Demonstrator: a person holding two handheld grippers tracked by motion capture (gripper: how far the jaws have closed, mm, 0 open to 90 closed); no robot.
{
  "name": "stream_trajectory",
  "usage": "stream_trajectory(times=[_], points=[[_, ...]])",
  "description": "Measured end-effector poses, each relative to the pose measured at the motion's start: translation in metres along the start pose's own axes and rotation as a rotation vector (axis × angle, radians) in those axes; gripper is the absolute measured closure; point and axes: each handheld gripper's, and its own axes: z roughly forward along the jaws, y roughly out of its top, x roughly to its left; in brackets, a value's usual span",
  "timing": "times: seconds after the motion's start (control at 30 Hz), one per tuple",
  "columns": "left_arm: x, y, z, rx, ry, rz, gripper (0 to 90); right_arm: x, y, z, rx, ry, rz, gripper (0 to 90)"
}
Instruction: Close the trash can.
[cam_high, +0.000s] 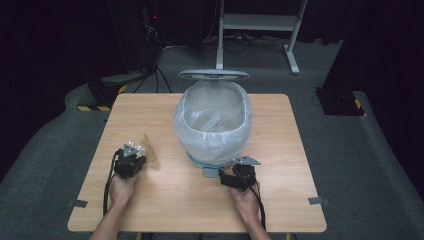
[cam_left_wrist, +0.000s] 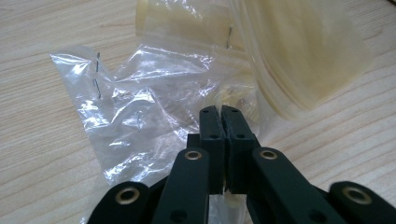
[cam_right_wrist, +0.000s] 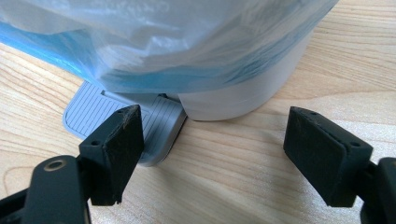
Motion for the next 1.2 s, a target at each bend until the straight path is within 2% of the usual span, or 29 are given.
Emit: stream_trajectory(times=[0.27,0.6,0.87,1.2], points=[[-0.007,0.004,-0.005,0.013,-0.022,0.034,88.2,0.000,0.000,0.000,0.000,0.004,0.002,20.0],[-0.017,0.021,-0.020,-0.022,-0.057,0.040,88.3,0.000,0.000,0.000,-0.001,0.007,0.000,20.7],[-0.021,0.037,-0.039,-0.058,-0.094,0.047,88.4,-0.001,0.000,0.000,0.004,0.010,0.008,20.6],[-0.026,0.060,-0.069,-0.107,-0.147,0.062,88.5,-0.001,0.000,0.000,0.006,0.011,0.010,20.6]])
